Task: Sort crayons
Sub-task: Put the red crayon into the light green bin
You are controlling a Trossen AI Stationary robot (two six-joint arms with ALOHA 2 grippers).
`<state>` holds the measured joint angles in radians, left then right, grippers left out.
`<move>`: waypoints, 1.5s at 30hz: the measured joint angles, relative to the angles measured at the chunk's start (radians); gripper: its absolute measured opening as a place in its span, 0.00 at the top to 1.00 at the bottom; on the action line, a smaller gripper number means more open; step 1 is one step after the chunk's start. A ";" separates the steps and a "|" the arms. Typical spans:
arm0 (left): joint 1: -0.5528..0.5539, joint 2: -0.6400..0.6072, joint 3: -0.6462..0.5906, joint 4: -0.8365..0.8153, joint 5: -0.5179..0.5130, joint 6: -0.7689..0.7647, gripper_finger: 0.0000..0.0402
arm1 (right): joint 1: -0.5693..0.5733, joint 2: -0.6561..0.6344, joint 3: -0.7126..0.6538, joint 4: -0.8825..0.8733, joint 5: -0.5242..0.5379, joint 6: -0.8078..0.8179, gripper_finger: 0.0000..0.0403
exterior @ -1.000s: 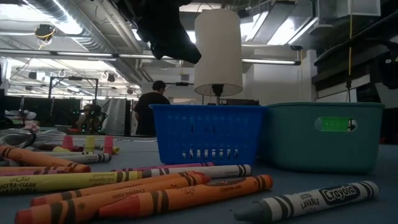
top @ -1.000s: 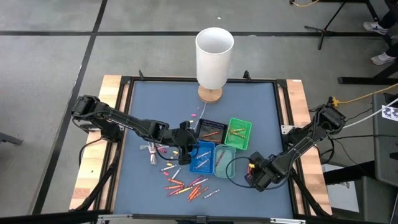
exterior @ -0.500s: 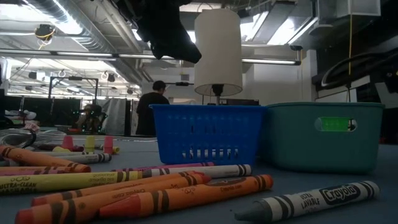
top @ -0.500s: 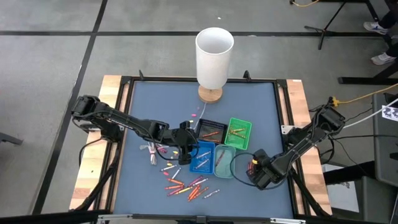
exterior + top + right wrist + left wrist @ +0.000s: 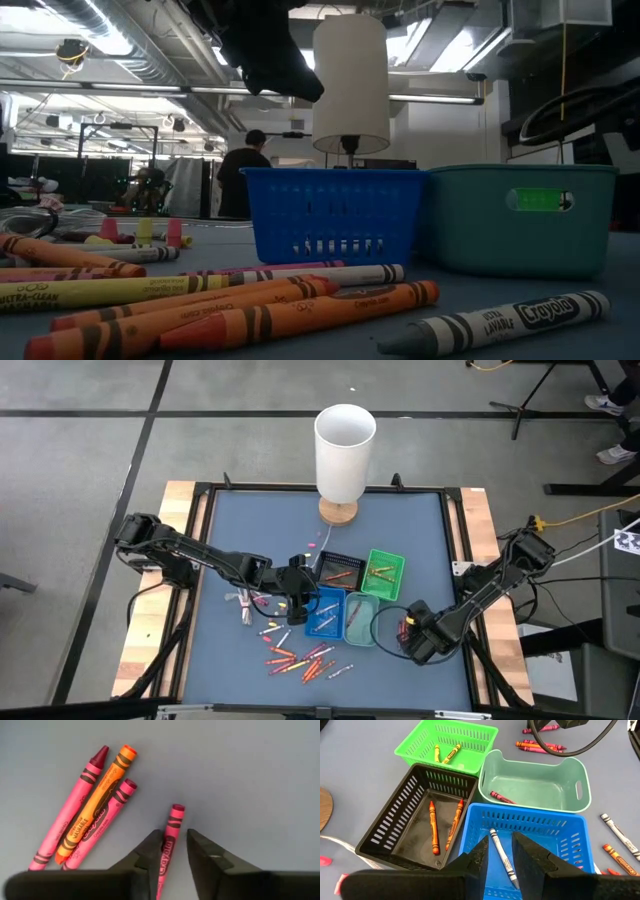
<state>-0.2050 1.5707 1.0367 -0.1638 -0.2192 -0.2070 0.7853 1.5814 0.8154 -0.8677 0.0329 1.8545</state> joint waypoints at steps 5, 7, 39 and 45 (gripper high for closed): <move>0.000 0.000 0.000 0.000 0.000 0.000 0.82 | 0.000 0.000 0.001 0.000 0.009 0.000 0.93; 0.000 0.000 0.000 0.000 0.000 0.000 0.82 | 0.000 -0.002 0.002 -0.001 0.009 0.000 0.97; 0.000 0.000 0.000 -0.006 0.000 0.000 0.82 | -0.004 -0.253 0.002 0.310 0.775 -0.451 0.96; 0.000 0.000 0.000 -0.007 0.000 0.000 0.82 | -0.071 -0.252 0.003 0.453 0.803 -0.688 0.96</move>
<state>-0.2052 1.5707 1.0363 -0.1711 -0.2195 -0.2070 0.7138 1.3292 0.8181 -0.4143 0.8354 1.1666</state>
